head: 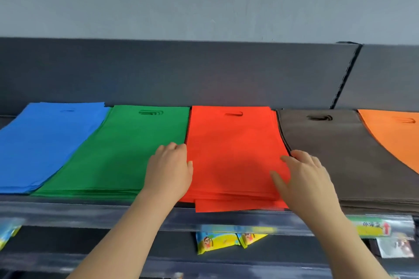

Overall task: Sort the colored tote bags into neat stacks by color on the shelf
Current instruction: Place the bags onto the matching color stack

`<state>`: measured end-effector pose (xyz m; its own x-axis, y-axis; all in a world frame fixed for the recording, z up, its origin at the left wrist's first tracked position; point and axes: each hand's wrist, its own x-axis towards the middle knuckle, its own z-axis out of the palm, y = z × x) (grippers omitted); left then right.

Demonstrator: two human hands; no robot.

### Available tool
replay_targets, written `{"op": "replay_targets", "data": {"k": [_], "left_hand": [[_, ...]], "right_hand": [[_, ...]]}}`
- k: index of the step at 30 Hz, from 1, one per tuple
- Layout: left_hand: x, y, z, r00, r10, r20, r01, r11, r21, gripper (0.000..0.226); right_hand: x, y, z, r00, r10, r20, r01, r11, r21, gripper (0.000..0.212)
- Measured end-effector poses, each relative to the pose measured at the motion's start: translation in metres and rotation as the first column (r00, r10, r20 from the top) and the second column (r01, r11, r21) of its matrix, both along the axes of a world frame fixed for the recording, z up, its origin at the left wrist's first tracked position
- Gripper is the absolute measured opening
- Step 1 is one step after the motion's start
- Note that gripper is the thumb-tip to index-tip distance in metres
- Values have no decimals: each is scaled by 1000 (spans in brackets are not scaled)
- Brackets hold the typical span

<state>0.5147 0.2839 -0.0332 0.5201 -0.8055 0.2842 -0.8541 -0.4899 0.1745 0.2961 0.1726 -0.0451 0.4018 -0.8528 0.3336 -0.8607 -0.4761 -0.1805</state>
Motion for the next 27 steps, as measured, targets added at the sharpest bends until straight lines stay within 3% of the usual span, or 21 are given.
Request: {"op": "replay_targets", "data": {"k": [9, 19, 27], "left_hand": [[47, 34, 9, 1000, -7, 29, 8, 999, -32, 37], [133, 88, -1, 990, 143, -17, -143, 990, -20, 46], [232, 133, 0, 986, 162, -42, -164, 986, -39, 46]], "right_hand": [[89, 32, 11, 975, 201, 98, -204, 978, 28, 47], [203, 63, 7, 911, 411, 42, -413, 909, 51, 42], [307, 110, 9, 894, 447, 7, -447, 893, 58, 42]]}}
